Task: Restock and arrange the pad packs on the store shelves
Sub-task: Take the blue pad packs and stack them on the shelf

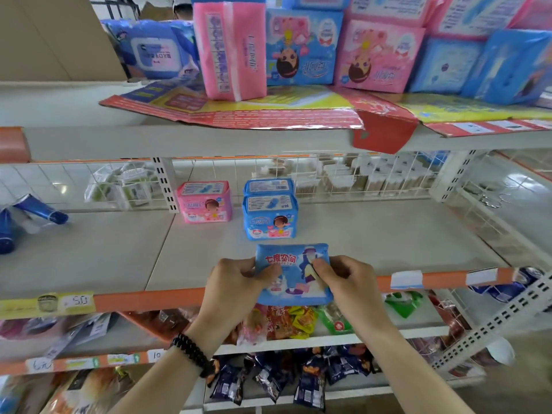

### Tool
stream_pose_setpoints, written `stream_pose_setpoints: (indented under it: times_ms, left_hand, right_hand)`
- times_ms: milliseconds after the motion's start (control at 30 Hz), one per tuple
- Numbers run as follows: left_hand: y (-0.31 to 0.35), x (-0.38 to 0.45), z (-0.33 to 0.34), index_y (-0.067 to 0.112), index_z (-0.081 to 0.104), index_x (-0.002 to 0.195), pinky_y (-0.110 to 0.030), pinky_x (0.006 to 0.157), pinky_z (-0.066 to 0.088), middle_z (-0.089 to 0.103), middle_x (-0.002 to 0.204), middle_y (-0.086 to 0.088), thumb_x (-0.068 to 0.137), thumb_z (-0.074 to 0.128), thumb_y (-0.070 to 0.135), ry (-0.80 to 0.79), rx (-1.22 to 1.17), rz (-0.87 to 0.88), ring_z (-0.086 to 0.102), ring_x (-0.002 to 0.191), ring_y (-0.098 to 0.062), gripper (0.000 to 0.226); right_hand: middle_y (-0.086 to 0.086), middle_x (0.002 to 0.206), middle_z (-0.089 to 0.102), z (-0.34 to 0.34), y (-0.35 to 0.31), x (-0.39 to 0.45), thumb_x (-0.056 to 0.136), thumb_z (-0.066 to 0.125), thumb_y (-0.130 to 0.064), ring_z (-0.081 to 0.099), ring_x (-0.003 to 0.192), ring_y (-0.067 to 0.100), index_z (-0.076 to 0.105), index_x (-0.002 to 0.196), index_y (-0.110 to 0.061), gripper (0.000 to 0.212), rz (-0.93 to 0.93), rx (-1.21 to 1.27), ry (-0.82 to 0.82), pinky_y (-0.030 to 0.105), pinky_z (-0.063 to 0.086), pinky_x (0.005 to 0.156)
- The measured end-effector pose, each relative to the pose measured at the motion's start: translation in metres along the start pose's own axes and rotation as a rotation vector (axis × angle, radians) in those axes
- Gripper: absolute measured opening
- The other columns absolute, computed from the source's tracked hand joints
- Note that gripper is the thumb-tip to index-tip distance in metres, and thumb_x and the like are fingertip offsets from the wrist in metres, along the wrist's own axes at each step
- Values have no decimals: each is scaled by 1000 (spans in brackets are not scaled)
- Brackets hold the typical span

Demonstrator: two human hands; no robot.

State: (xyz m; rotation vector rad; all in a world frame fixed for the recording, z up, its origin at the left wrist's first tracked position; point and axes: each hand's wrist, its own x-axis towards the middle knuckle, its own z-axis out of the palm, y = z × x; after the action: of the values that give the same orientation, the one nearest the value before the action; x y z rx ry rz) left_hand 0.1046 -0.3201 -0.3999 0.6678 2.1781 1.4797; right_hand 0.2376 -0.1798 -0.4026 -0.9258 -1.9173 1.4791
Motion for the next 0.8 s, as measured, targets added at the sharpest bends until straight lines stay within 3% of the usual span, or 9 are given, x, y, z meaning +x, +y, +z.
stream_pose_setpoints:
  times_ms: [300, 400, 600, 667, 733, 800]
  left_hand:
    - [24, -5, 48, 25, 80, 79, -53, 72, 59, 77, 74, 3, 87, 76, 38, 17, 28, 9, 75, 74, -29, 16]
    - [31, -8, 65, 22, 80, 79, -49, 68, 58, 77, 71, 5, 88, 75, 37, 37, 76, 25, 74, 71, -23, 18]
    - [37, -14, 90, 22, 80, 77, -49, 64, 55, 76, 71, -2, 86, 75, 43, 91, 131, 22, 71, 73, -34, 23]
    - [38, -16, 98, 23, 80, 77, -46, 59, 53, 76, 70, -2, 86, 75, 43, 115, 138, 15, 70, 66, -32, 22]
    - [40, -19, 106, 22, 80, 78, -40, 54, 46, 75, 68, -3, 85, 76, 42, 140, 141, -1, 63, 55, -23, 23]
    - [42, -23, 114, 21, 81, 79, -40, 54, 46, 75, 67, -2, 86, 75, 41, 150, 138, -25, 64, 55, -21, 22]
  right_hand:
    - [4, 73, 75, -53, 13, 17, 93, 67, -29, 71, 73, 29, 73, 75, -10, 27, -6, 19, -33, 48, 54, 68]
    - [0, 68, 73, -70, 22, 24, 94, 67, -28, 68, 67, 25, 70, 67, -17, 29, -12, 15, -52, 41, 46, 60]
    - [-6, 60, 67, -90, 36, 36, 97, 62, -25, 58, 59, 16, 67, 66, -18, 33, -4, -23, -94, 28, 37, 56]
    - [-11, 54, 61, -96, 40, 38, 98, 61, -24, 53, 54, 12, 63, 61, -22, 37, 0, -23, -110, 26, 34, 53]
    - [-9, 59, 67, -103, 42, 40, 97, 62, -23, 60, 58, 14, 68, 66, -20, 32, 7, -11, -121, 28, 39, 54]
    - [-3, 64, 70, -109, 45, 41, 97, 63, -23, 62, 61, 16, 72, 71, -17, 28, 19, 10, -129, 30, 41, 56]
